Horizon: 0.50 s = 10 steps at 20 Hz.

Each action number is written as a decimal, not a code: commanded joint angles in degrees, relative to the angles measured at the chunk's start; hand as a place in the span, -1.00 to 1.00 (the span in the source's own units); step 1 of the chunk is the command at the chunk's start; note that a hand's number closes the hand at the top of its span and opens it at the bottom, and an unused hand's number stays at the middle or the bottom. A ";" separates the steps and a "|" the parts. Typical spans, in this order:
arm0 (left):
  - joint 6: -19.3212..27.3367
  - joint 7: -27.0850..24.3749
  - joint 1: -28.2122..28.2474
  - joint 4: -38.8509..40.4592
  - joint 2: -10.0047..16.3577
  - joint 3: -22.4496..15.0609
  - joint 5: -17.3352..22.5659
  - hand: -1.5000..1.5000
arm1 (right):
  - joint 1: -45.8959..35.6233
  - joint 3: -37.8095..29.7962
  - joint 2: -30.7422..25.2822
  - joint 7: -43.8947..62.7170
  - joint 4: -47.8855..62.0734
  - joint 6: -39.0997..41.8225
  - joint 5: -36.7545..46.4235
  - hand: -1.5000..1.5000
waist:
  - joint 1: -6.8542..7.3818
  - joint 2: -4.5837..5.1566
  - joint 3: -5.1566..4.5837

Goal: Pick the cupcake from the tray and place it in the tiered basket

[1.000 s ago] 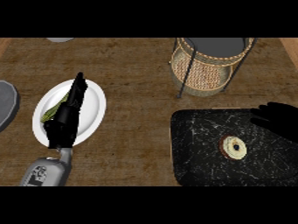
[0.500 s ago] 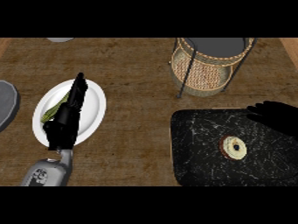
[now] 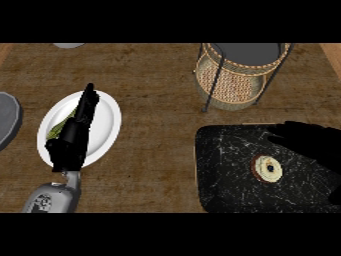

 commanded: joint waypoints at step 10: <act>-2.07 -3.67 2.21 1.60 -1.29 1.69 -1.59 0.00 | 1.05 0.91 1.94 -0.34 -1.73 5.74 2.70 -1.00 | -0.10 -0.02 -0.01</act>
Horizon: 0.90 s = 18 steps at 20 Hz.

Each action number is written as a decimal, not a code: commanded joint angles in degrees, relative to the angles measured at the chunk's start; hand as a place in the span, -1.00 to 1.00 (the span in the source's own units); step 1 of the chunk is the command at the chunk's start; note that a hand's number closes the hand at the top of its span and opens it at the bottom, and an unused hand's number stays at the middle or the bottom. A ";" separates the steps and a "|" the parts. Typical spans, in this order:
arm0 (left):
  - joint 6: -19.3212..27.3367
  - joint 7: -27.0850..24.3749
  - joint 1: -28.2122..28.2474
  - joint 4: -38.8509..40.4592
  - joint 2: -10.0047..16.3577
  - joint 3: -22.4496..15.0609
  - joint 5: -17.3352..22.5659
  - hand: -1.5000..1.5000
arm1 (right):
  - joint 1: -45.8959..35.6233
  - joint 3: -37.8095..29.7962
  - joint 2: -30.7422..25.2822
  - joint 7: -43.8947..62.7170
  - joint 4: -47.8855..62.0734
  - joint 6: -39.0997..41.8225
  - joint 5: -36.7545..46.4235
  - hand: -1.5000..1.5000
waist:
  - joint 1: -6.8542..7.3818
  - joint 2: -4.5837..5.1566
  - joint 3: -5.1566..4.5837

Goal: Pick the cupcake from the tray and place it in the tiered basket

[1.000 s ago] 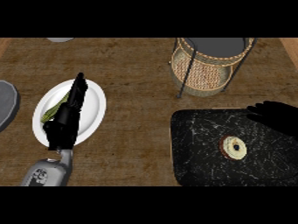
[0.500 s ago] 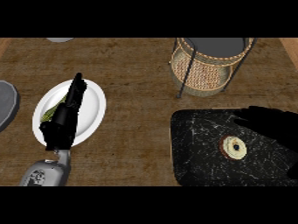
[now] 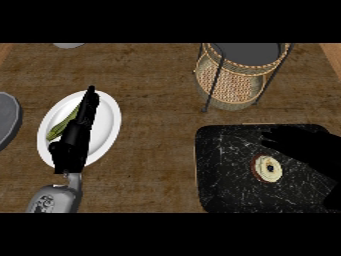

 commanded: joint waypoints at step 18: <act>-2.02 1.67 2.35 -3.80 -1.65 1.54 -2.27 0.00 | -1.80 4.66 10.19 -1.48 8.47 -2.51 8.42 -1.00 | 0.06 -0.01 0.00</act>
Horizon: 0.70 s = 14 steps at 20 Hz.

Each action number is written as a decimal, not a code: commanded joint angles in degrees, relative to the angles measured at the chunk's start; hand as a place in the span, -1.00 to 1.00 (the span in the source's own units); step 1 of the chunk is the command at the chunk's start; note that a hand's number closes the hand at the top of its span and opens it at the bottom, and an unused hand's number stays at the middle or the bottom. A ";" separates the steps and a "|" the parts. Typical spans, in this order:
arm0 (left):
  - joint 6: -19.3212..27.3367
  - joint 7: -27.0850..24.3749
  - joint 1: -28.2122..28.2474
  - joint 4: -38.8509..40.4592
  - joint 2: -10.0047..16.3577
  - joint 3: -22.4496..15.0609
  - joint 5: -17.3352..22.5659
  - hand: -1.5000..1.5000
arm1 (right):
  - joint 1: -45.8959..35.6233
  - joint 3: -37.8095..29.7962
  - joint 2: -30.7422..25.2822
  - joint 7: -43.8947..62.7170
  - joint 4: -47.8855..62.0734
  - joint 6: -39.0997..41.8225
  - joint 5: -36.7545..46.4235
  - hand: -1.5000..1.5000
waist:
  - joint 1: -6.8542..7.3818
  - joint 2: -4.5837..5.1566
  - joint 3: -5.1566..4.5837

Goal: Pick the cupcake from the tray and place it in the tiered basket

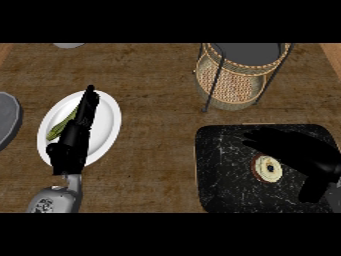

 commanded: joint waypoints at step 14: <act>-2.77 -2.84 -0.79 3.20 0.12 3.31 0.86 0.00 | 0.91 -2.19 7.02 -4.34 6.54 -9.57 2.88 1.00 | -0.01 0.03 0.01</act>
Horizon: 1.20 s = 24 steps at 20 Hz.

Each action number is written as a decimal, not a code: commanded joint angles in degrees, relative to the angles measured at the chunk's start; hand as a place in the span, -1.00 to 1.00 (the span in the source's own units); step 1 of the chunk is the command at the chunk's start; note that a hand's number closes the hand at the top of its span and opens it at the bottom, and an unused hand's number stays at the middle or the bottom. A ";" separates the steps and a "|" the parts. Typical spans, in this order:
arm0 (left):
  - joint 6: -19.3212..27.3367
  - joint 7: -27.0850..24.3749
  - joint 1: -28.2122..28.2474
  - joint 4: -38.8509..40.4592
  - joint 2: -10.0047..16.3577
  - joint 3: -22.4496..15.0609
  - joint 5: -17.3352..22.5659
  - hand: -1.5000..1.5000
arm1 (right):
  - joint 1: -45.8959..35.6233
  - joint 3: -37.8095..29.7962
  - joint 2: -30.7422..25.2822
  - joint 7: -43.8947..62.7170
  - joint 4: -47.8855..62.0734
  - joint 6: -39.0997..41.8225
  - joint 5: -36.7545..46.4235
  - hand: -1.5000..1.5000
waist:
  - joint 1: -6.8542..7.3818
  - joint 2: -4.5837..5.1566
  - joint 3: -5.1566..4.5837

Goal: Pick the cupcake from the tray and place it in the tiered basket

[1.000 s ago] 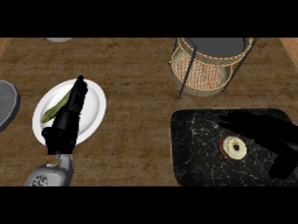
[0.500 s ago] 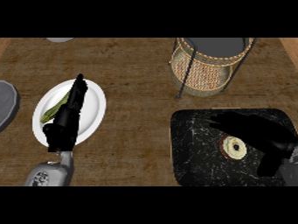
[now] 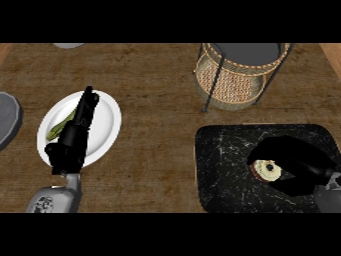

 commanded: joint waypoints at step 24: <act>0.50 0.24 -2.32 1.64 -1.40 -0.56 -1.60 0.00 | -13.72 20.11 24.37 77.62 -5.23 1.90 19.46 1.00 | 0.69 -0.11 -0.02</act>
